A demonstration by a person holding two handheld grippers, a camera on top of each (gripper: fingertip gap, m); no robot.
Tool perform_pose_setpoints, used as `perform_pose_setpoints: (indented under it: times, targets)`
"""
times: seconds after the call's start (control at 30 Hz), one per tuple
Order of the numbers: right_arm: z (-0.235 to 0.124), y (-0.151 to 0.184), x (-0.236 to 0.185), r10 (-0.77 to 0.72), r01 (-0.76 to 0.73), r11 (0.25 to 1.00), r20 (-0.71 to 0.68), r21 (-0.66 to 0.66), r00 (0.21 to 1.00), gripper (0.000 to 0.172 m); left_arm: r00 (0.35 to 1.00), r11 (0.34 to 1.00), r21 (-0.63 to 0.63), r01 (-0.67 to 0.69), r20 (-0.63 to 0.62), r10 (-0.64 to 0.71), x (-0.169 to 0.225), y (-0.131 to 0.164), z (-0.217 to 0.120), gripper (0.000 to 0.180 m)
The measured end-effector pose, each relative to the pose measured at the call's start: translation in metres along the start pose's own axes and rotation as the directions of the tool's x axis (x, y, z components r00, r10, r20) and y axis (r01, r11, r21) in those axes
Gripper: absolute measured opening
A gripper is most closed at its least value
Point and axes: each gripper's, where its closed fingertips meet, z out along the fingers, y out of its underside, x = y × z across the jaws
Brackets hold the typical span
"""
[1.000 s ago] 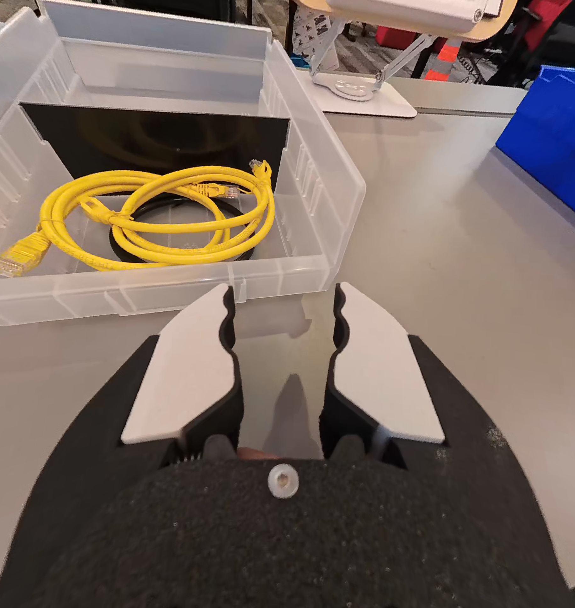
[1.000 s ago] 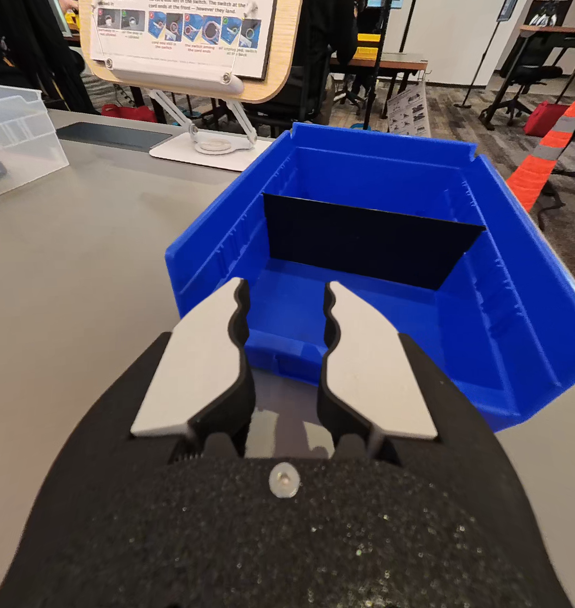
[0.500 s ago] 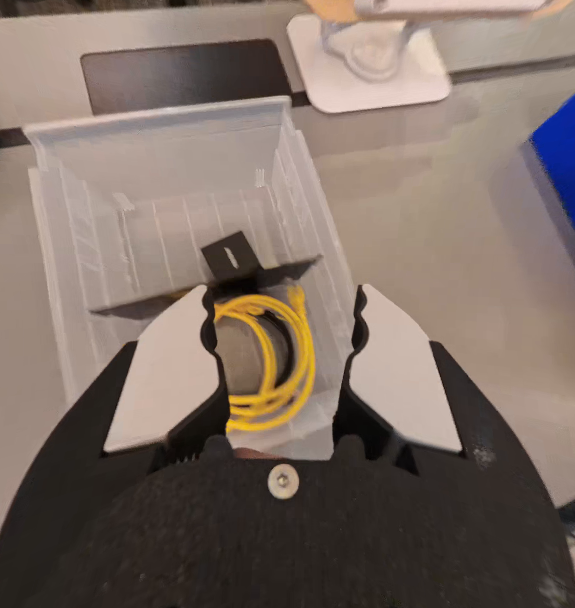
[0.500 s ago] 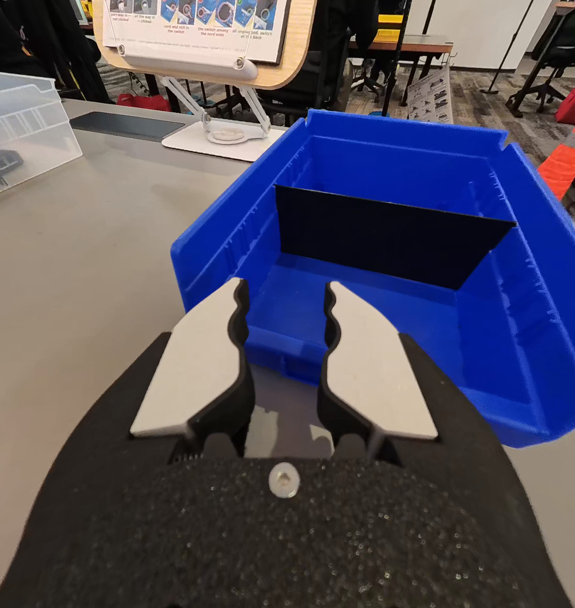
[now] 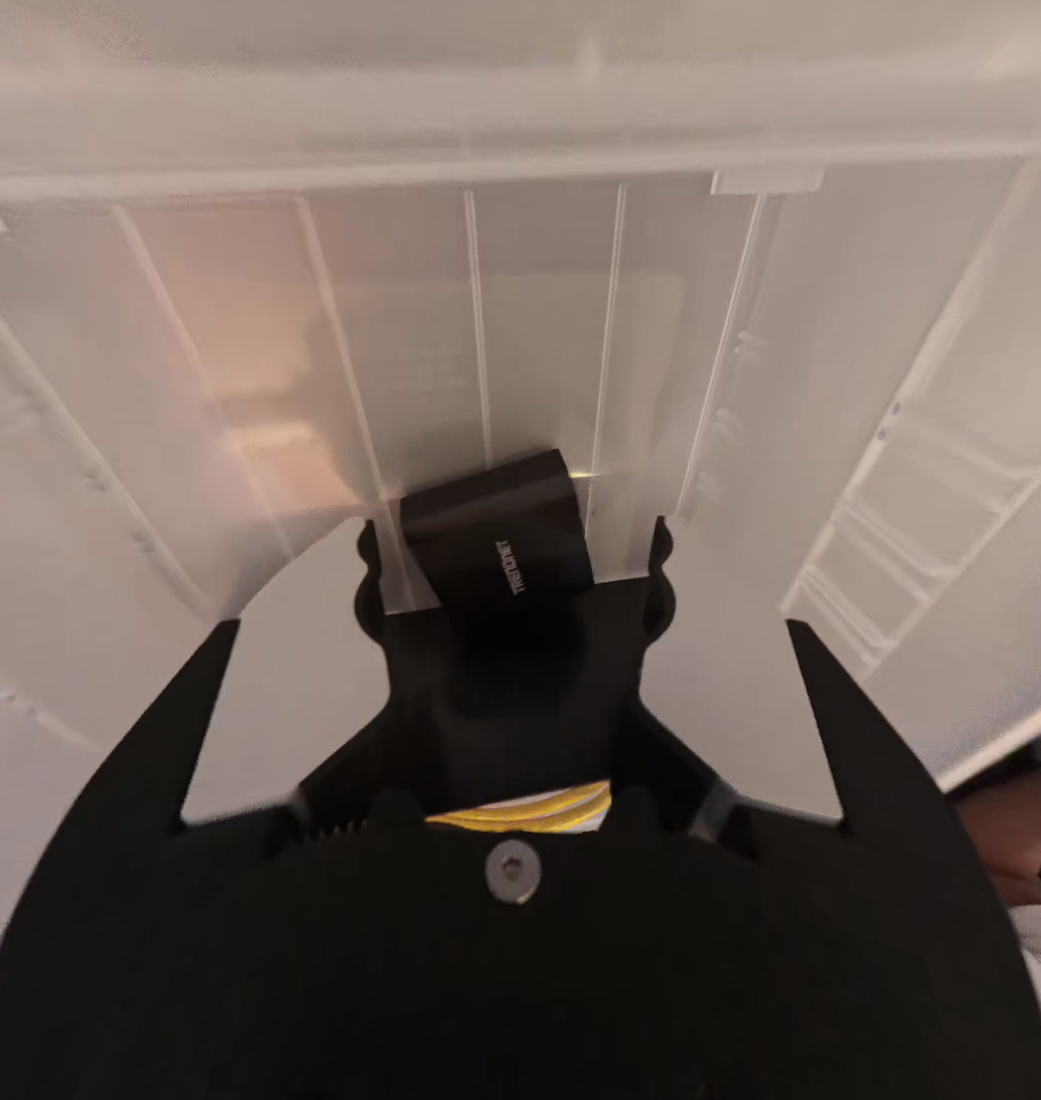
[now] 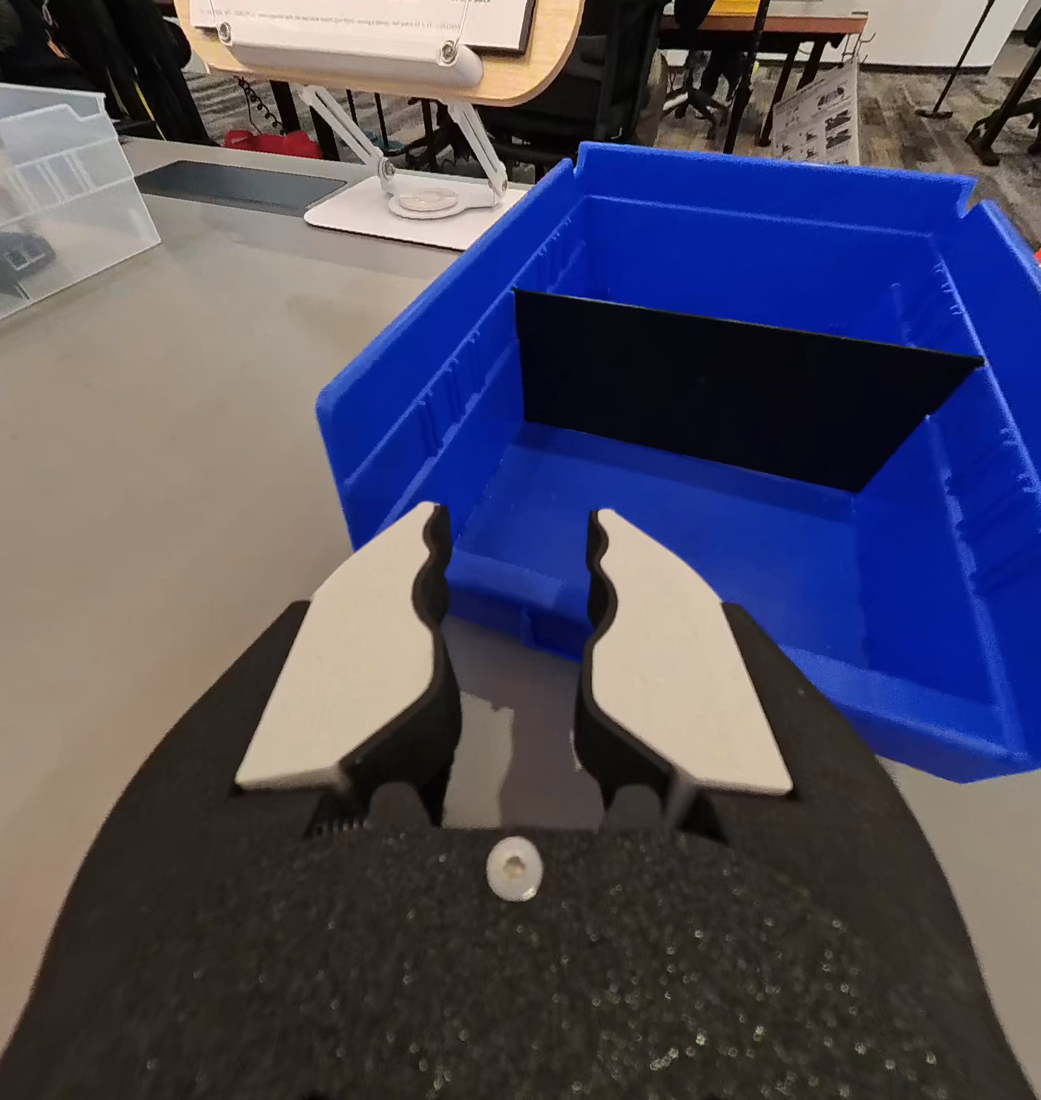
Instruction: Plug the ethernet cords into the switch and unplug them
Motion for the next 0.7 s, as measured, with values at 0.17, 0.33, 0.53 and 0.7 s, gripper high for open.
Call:
perform_pose_setpoints:
  times: [0.17,0.33,0.53,0.7]
  targets:
    - [-0.003,0.002,0.002,-0.018,0.018,1.000,-0.007,-0.009,1.000,0.043,0.996,0.998,-0.028,-0.060,0.071,0.062,-0.008,-0.003,0.007,0.058]
    - [-0.007,-0.001,0.001,-0.020,0.020,1.000,-0.006,0.008,1.000,0.043,0.984,0.983,0.071,-0.170,-0.039,0.173,-0.008,-0.003,-0.013,0.058]
    - [-0.011,-0.023,-0.025,-0.147,0.140,0.984,0.061,0.107,0.987,0.044,0.744,0.803,0.479,-0.353,-0.376,0.552,0.051,0.030,-0.097,0.058]
    - [-0.005,-0.070,-0.095,-0.414,0.331,0.897,0.292,0.294,0.862,0.045,0.481,0.629,0.435,-0.644,-0.408,0.776,0.093,0.097,-0.124,0.058]
